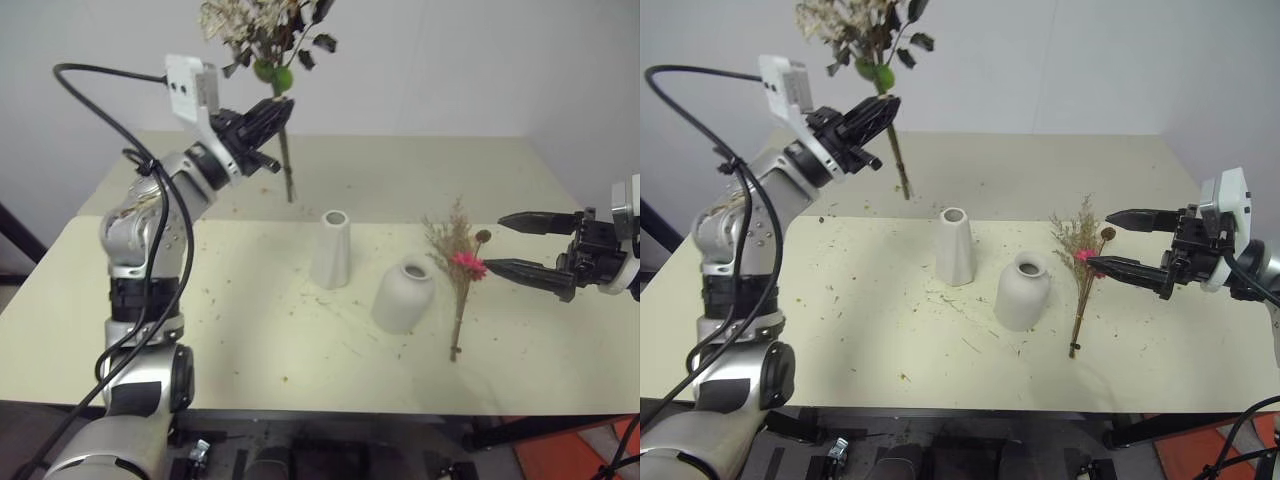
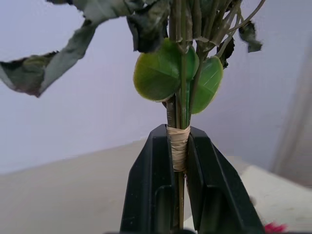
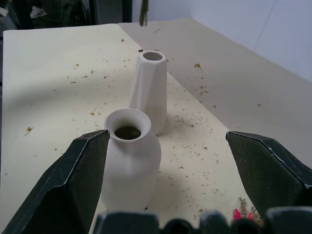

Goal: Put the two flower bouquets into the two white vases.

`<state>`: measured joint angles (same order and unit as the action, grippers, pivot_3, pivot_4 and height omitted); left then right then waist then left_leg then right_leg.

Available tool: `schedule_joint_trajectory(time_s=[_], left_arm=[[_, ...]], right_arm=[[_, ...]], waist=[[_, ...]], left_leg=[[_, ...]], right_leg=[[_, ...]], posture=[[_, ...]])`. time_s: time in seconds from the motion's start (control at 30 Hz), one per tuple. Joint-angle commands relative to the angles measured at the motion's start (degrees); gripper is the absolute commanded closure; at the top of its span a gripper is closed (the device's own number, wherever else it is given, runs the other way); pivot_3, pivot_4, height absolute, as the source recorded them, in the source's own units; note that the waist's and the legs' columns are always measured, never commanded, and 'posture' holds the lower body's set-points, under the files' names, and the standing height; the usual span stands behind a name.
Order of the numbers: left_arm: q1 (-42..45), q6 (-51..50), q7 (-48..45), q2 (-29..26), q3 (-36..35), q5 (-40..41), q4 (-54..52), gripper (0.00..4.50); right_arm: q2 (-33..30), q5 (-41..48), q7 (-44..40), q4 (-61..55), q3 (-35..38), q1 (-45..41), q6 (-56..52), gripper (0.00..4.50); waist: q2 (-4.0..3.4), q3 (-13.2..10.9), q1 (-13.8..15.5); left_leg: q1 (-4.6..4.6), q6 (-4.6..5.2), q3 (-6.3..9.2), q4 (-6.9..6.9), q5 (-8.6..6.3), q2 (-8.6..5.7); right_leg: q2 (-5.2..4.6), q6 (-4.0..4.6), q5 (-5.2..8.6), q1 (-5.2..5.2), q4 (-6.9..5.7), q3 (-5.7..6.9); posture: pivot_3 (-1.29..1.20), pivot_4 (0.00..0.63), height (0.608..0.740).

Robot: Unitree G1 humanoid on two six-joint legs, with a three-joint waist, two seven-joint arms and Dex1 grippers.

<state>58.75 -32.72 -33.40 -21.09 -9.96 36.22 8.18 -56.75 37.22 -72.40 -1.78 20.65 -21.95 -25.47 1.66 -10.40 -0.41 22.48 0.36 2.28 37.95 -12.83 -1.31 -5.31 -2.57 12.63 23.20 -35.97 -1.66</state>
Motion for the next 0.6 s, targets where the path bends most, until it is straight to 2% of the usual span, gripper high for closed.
schedule_joint_trajectory(time_s=[0.03,0.27,0.6], left_arm=[[2.8,2.6,-3.9,2.2,0.7,0.8,1.2,4.37],[3.2,2.5,-6.2,7.6,2.3,0.6,2.5,4.37],[4.4,3.6,-7.6,6.5,2.7,-2.0,4.4,4.37]], right_arm=[[-1.5,1.1,0.0,-2.0,2.4,0.1,-0.3,0.00],[-1.5,2.0,1.3,-5.4,5.3,3.4,-1.3,0.00],[-0.5,2.7,4.0,-7.0,6.9,4.7,-1.7,0.00]], waist=[[0.00,0.0,0.0],[0.02,0.0,-0.3],[0.02,0.0,-0.3]], left_leg=[[0.01,0.01,0.00,0.00,-0.01,0.01],[0.03,0.04,-0.01,0.00,-0.02,0.04],[-0.02,0.04,-0.03,0.00,-0.02,0.06]], right_leg=[[0.00,0.00,0.00,0.00,0.01,0.00],[0.03,-0.03,0.00,0.03,0.01,-0.01],[0.06,-0.05,0.00,0.02,-0.03,-0.03]], posture=[[0.00,0.150,0.740],[0.00,0.150,0.740],[0.00,0.150,0.740]])
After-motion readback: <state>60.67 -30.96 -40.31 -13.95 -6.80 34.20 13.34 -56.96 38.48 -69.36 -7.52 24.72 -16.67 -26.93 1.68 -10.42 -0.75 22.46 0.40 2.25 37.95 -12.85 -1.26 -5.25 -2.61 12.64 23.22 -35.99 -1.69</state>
